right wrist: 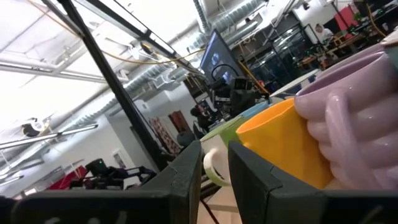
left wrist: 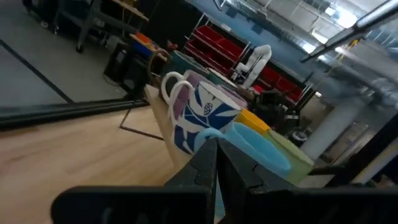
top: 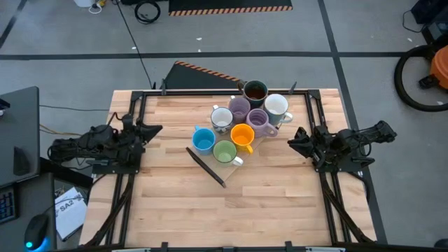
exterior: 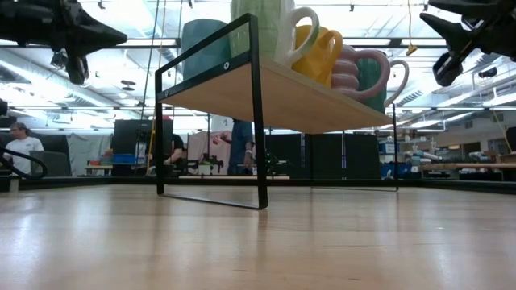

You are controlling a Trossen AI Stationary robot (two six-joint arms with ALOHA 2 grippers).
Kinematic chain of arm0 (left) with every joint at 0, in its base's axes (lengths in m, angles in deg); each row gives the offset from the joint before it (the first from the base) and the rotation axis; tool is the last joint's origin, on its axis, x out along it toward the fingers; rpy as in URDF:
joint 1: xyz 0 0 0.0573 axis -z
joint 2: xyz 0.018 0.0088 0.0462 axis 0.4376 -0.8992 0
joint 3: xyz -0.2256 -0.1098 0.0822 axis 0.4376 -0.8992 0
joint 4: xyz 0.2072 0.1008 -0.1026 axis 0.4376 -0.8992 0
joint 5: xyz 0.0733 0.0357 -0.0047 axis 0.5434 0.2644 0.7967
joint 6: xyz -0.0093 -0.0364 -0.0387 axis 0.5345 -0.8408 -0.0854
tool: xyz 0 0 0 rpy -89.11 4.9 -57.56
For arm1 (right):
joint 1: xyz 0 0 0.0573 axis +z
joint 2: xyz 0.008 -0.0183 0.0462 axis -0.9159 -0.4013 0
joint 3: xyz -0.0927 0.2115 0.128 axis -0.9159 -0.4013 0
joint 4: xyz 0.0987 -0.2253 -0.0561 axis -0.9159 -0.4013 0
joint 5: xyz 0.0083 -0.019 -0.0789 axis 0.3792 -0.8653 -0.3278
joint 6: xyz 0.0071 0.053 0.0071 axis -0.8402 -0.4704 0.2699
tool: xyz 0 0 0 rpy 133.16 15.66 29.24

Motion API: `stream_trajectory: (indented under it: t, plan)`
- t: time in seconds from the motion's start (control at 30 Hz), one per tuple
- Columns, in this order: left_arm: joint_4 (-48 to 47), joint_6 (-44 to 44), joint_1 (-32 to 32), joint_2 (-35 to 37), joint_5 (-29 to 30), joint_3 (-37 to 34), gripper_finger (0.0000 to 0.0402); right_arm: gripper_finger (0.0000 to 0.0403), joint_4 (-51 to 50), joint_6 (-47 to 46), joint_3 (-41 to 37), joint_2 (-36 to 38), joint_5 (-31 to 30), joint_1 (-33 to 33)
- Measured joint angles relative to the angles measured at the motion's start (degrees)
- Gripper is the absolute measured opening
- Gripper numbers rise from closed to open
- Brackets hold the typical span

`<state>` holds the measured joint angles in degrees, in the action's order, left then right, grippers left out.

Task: Place coffee mugs
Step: Return to Home Position

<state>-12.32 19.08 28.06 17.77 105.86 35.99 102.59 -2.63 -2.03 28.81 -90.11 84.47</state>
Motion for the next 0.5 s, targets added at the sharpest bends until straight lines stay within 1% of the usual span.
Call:
stream_trajectory:
  t: [0.1, 0.2, 0.3, 0.37, 0.5]
  plan:
    - [2.26, 3.89, 0.00, 0.00, -0.08, -2.57, 0.0018, 0.0086, 0.00, 0.08, 0.00, -0.01, 0.26, 0.00]
    - [7.04, 6.35, 0.00, 0.00, -1.50, -7.56, 0.0018, 0.0086, 0.00, 0.09, 0.00, -0.01, 0.28, 0.00]
    - [12.30, 8.25, 0.00, 0.00, -5.82, -11.60, 0.0018, 0.0086, 0.00, 0.11, 0.00, -0.02, 0.28, 0.00]
    - [13.60, 9.37, 0.01, 0.00, -8.42, -13.46, 0.0018, 0.0086, 0.00, 0.11, 0.00, -0.02, 0.29, 0.00]
    - [14.93, 7.94, 0.02, 0.03, -8.81, -15.47, 0.0018, 0.0086, -0.02, 0.13, 0.00, -0.03, 0.31, 0.00]
